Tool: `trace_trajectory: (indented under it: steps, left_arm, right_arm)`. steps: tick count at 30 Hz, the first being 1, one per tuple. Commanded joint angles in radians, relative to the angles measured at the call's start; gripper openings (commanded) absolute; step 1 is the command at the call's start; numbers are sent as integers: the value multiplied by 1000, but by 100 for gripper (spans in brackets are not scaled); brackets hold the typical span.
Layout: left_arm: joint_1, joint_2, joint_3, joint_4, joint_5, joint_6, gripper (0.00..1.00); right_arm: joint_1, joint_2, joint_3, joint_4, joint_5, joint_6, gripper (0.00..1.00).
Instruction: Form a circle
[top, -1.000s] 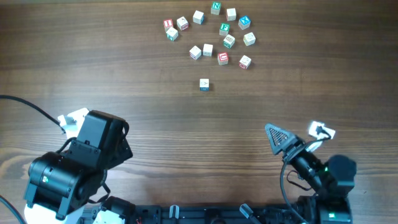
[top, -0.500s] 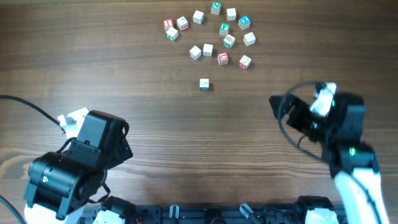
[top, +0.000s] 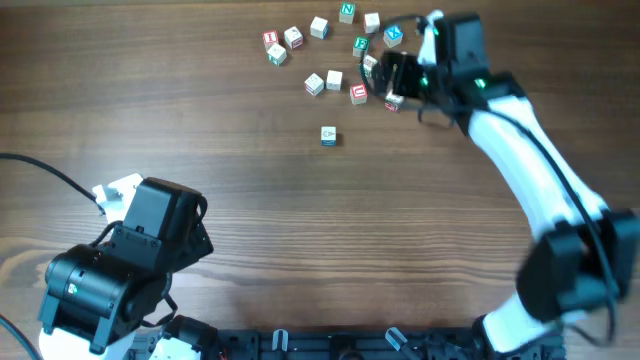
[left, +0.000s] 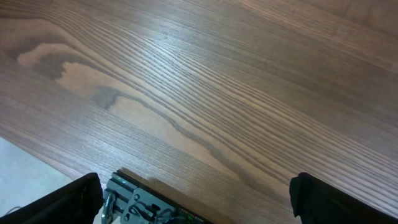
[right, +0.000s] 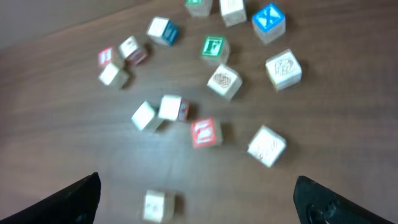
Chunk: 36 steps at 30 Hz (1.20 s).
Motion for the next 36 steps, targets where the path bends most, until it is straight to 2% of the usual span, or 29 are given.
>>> trace_trajectory:
  steps: [1,4,7,9,14,25,30,36]
  left_arm:
    - [6,-2,-5,0,6,-16,100]
    - [6,-2,-5,0,6,-16,100]
    - [6,-2,-5,0,6,-16,100]
    - [6,-2,-5,0,6,-16,100]
    - [6,-2,-5,0,6,-16,100]
    - [6,-2,-5,0,6,-16,100]
    - [6,-2,-5,0,6,-16,100]
    - [6,-2,-5,0,6,-16,100]
  right_arm:
    - [13,211,194,1,55,-19,99]
    - [53,354,306,28,141,-5,94]
    - [102,442,335,82,286,10,93]
    - [127,475,335,116,340,24,92]
    - [145,507,335,188,386,121,80]
    - [145,565,335,220,486,317,80]
    - [144,593,335,208,491,379,68]
    - [145,593,335,211,509,398,48]
